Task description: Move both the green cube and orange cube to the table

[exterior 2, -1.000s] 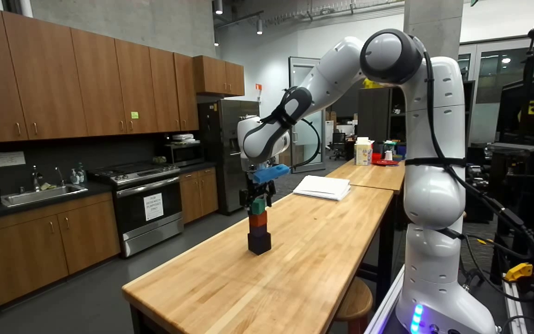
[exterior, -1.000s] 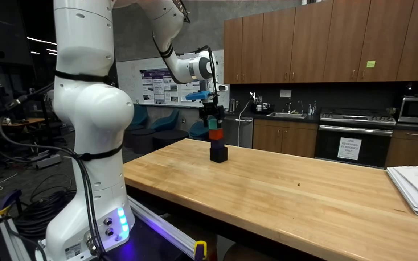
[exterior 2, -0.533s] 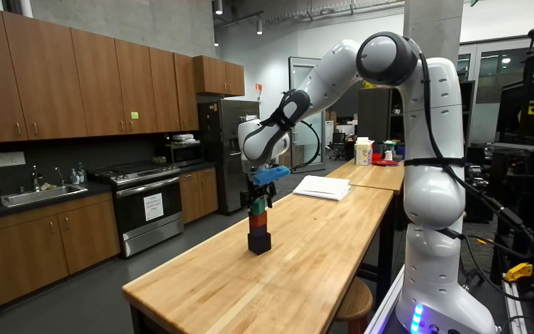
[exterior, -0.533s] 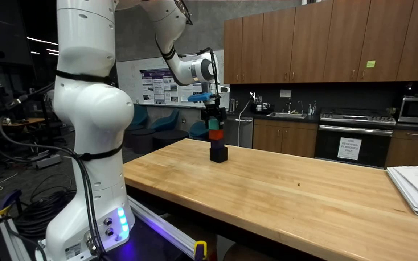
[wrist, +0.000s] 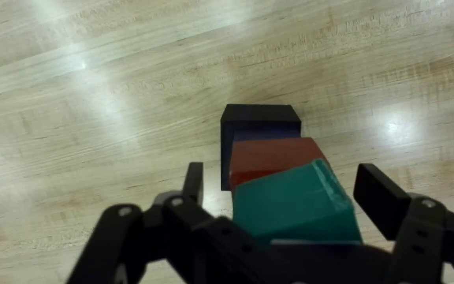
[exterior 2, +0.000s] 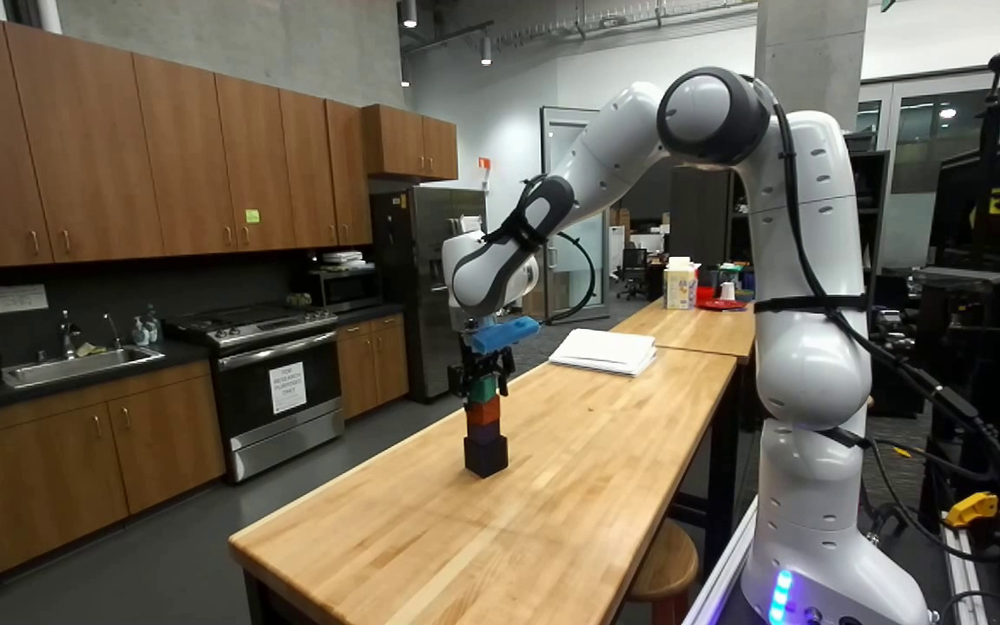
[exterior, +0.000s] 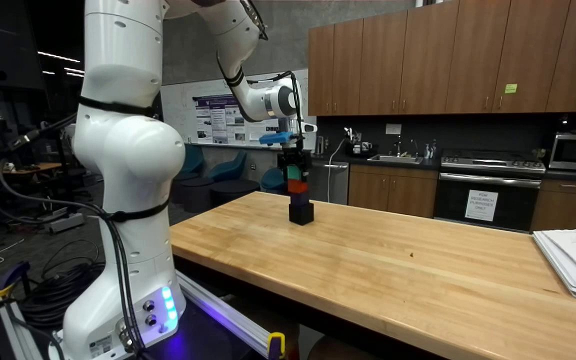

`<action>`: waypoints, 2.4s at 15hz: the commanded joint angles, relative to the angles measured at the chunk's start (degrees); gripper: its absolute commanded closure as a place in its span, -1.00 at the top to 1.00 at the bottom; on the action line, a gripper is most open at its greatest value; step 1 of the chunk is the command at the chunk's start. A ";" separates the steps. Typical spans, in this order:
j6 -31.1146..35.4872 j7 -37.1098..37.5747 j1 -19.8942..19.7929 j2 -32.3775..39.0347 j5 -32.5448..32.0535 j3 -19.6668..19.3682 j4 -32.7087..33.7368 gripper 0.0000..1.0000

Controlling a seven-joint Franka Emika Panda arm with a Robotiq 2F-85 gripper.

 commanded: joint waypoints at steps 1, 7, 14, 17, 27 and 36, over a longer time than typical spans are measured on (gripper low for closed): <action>0.28 -0.48 0.93 1.01 -0.19 -0.73 0.98 0.33; 0.27 -0.04 1.05 0.32 -0.57 -0.96 1.26 -0.23; -1.59 2.31 1.81 -1.93 -0.40 -0.67 0.68 -0.34; -3.06 3.97 2.40 -3.19 -0.22 -0.44 0.62 -0.34; -7.05 9.30 3.49 -4.74 -1.84 0.22 0.25 -0.34; -6.45 10.98 2.51 -3.83 -2.88 -1.08 -2.17 0.88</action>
